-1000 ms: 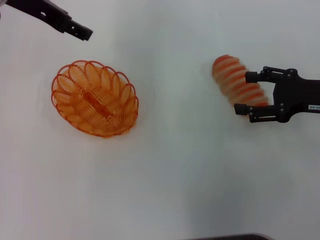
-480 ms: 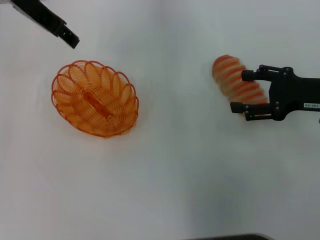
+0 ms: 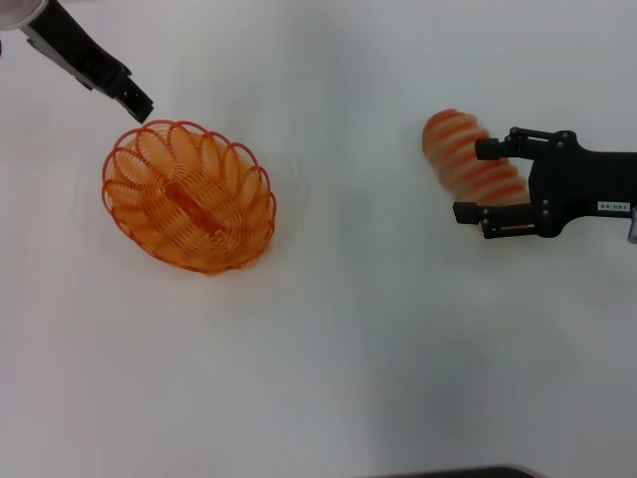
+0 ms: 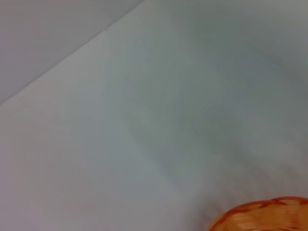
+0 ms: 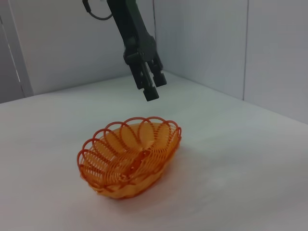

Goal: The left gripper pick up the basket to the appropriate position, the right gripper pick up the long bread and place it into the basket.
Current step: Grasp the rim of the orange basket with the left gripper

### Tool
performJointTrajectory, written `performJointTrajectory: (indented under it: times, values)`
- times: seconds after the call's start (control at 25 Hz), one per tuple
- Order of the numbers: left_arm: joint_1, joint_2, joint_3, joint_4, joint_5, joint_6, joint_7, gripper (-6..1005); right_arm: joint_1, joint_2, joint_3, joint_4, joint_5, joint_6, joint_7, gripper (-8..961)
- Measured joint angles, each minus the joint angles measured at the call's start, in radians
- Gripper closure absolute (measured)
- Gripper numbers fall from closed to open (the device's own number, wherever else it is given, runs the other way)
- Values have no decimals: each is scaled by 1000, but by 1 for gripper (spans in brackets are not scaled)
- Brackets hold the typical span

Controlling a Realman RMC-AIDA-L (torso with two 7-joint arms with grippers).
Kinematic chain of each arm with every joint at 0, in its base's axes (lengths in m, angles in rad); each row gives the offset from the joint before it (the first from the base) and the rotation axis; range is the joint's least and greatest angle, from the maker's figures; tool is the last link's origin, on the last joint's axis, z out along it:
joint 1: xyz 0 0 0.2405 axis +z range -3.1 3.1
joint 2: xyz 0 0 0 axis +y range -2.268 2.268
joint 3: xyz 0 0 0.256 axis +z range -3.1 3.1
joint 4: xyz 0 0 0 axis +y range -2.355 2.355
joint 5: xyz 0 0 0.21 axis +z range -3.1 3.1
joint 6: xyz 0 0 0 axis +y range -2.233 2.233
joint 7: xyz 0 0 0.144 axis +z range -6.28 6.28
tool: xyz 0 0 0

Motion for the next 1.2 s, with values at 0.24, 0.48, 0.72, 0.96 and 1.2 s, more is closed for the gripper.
performJointTrajectory:
  times: [0.24,0.48,0.72,0.96,1.2]
  values:
    - [-6,1,23,-72,1,-46,-2,218,2,0,0,0,0,2,-1,28]
    - [-14,1,59,-121,1,-80,-14,219,2,1,0,1,0,2,-1,28]
    - [-12,1,104,-157,2,-120,-47,220,2,3,0,5,0,1,-3,28]
    - [-18,-1,121,-200,2,-155,-53,220,-3,3,0,5,0,2,-3,28]
    - [-23,-5,124,-256,2,-204,-53,221,-5,4,0,5,-10,8,-4,29]
